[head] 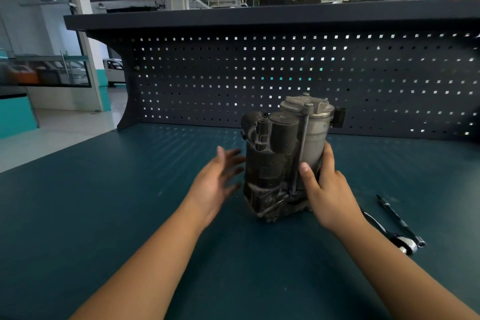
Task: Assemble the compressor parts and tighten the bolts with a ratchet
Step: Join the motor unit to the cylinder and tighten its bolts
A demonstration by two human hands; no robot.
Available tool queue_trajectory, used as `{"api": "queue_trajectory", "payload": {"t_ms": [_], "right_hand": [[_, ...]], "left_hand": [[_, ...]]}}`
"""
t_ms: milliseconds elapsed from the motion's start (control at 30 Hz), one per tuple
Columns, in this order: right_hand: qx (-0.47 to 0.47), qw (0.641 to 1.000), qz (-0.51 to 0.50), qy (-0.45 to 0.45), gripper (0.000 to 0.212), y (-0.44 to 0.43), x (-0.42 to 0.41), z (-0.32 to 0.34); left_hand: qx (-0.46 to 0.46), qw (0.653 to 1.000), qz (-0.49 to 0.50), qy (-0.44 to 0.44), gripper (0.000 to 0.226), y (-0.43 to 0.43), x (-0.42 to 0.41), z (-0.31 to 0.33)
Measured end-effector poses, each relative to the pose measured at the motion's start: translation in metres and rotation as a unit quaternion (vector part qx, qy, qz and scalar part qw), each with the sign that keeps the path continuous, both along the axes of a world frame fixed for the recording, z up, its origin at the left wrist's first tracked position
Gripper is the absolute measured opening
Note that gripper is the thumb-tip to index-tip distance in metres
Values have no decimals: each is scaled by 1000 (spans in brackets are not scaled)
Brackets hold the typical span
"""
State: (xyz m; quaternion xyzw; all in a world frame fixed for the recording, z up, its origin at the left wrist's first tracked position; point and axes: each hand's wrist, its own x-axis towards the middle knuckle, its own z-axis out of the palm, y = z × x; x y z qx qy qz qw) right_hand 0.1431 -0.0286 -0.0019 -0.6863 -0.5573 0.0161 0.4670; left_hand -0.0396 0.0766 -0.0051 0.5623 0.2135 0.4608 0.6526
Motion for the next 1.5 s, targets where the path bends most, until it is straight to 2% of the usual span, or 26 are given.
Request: {"api": "queue_trajectory", "payload": {"t_ms": [33, 67, 100, 133, 233, 300, 400, 433, 500, 533, 633, 733, 833, 933, 1000, 1033, 1367, 1500], "right_hand": [[2, 1000, 0, -1, 87, 0, 0, 0], [5, 1000, 1, -1, 86, 1, 0, 0], [6, 1000, 0, -3, 86, 1, -1, -1], [4, 1000, -2, -5, 86, 1, -1, -1], [-3, 1000, -6, -8, 89, 1, -1, 0], [0, 1000, -4, -7, 88, 1, -1, 1], [0, 1000, -2, -8, 88, 0, 0, 1], [-2, 1000, -3, -10, 87, 0, -1, 1], [-3, 1000, -6, -11, 87, 0, 0, 1], [-3, 1000, -6, -11, 87, 0, 0, 1], [-1, 1000, -6, -17, 89, 1, 3, 1], [-3, 1000, -2, -15, 89, 1, 2, 1], [3, 1000, 0, -11, 89, 1, 2, 1], [4, 1000, -1, -13, 89, 1, 2, 1], [3, 1000, -3, -8, 88, 1, 1, 1], [2, 1000, -4, -5, 87, 1, 1, 0], [2, 1000, -14, 3, 85, 1, -1, -2], [3, 1000, -20, 2, 87, 2, 0, -3]], "left_hand": [[0, 993, 114, 44, 35, 11, -3, -1], [16, 966, 231, 117, 21, 23, -7, -4], [40, 926, 314, 205, 15, 34, -12, -7], [59, 891, 349, 285, 16, 46, -16, -12], [109, 820, 312, 468, 17, 66, -22, -19], [138, 787, 302, 520, 21, 72, -18, -18], [172, 764, 280, 556, 57, 82, -9, -21], [202, 747, 268, 575, 56, 83, -6, -23], [258, 703, 246, 615, 40, 88, -2, -26], [273, 695, 239, 621, 33, 89, -3, -27], [270, 726, 244, 584, 21, 86, -9, -27], [236, 799, 279, 477, 6, 74, -21, -23], [168, 904, 267, 289, 5, 44, -28, -8], [149, 958, 236, 70, 13, -2, -31, 19], [157, 967, 198, -17, 14, -34, -31, 33], [170, 967, 188, -28, 14, -47, -28, 37], [236, 938, 243, 67, 22, -67, -5, 35], [233, 936, 250, 81, 21, -68, -5, 32]]}}
